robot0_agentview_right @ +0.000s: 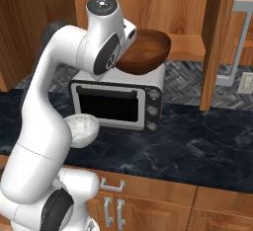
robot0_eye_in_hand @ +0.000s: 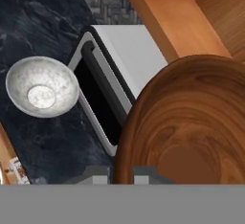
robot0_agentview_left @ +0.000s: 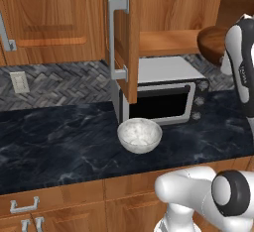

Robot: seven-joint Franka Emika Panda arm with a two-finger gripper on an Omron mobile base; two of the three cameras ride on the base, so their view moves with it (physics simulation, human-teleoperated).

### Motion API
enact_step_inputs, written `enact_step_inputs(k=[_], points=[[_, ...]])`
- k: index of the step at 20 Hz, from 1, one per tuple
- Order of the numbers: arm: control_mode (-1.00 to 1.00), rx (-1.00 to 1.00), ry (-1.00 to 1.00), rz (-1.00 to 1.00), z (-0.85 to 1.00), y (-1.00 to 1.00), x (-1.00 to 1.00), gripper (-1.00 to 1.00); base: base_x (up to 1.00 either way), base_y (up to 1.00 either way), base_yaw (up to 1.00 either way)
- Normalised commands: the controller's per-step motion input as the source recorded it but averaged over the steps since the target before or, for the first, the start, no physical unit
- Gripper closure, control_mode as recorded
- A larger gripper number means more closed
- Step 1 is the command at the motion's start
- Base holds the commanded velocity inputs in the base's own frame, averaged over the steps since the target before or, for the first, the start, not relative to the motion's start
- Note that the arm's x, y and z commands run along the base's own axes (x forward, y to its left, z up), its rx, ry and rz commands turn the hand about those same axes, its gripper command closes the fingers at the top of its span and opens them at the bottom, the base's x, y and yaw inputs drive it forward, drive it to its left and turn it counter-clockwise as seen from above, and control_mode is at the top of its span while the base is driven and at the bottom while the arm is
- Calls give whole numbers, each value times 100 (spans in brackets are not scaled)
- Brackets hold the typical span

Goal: Open the cabinet. Pick the bowls from the counter and place them in the cabinet. Then close the cabinet.

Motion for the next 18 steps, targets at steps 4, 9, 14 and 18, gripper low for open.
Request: enact_step_inputs(k=[4, 9, 14, 18], points=[[-100, 0, 0, 1, 0, -10, 27, 100, 0, 0, 0], [-100, 0, -5, 0, 0, -15, 21, 100, 0, 0, 0], [-100, 0, -7, 0, 0, -18, 27, 100, 0, 0, 0], [-100, 0, -5, 0, 0, -16, 34, 100, 0, 0, 0]])
